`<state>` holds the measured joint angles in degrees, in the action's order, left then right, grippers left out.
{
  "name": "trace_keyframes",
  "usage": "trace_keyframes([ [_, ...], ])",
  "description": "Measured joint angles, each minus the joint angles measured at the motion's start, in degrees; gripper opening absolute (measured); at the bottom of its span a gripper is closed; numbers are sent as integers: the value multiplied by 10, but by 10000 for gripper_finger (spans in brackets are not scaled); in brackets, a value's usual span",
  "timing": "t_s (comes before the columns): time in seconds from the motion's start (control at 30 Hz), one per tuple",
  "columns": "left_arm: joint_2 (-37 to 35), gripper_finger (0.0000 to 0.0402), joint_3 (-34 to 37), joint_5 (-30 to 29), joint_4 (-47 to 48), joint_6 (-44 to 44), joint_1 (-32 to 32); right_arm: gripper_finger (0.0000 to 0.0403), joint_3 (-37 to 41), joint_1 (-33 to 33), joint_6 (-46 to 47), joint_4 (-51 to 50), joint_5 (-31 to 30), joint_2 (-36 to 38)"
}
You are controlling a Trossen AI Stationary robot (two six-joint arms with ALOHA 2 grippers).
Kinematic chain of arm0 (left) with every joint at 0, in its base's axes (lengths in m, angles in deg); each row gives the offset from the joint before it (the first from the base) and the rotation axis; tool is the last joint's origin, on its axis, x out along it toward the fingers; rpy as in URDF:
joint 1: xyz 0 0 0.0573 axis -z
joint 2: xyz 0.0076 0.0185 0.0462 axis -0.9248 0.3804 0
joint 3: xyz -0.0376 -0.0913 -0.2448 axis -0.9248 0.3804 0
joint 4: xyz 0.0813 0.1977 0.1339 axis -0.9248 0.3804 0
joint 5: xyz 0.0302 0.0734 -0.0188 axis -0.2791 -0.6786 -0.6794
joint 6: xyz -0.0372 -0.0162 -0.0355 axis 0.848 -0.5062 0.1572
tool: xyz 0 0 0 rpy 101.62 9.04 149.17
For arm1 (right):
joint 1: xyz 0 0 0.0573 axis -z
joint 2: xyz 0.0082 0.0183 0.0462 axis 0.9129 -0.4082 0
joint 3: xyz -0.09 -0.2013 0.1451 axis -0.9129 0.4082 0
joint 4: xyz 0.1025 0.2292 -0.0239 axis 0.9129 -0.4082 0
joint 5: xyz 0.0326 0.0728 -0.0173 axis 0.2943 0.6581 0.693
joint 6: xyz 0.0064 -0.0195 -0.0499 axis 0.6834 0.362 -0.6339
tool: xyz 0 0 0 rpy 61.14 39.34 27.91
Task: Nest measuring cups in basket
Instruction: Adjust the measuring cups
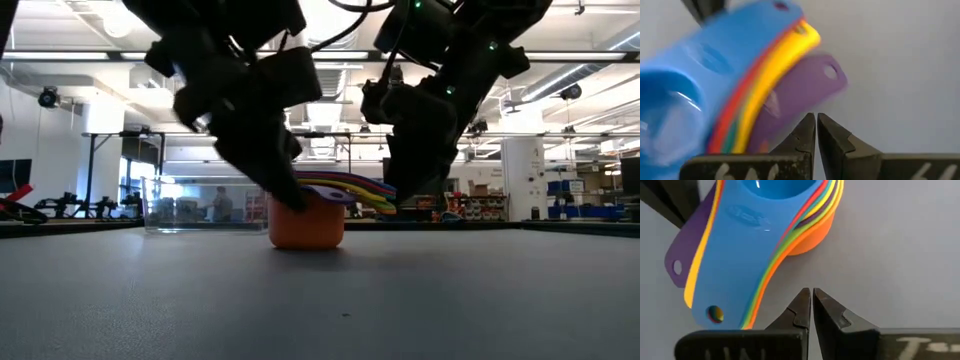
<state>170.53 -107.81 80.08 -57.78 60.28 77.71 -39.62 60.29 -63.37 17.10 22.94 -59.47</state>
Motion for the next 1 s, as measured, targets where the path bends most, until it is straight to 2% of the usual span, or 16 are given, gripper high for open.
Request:
trace_keyframes([
  [0.17, 0, 0, -1, 0, -47, 0, -6, 8, 0, 0, -1, 13, 0, 0],
  [1.0, 19, 0, -3, -4, -98, 3, -10, 8, 0, -1, 32, 59, 29, -1],
])
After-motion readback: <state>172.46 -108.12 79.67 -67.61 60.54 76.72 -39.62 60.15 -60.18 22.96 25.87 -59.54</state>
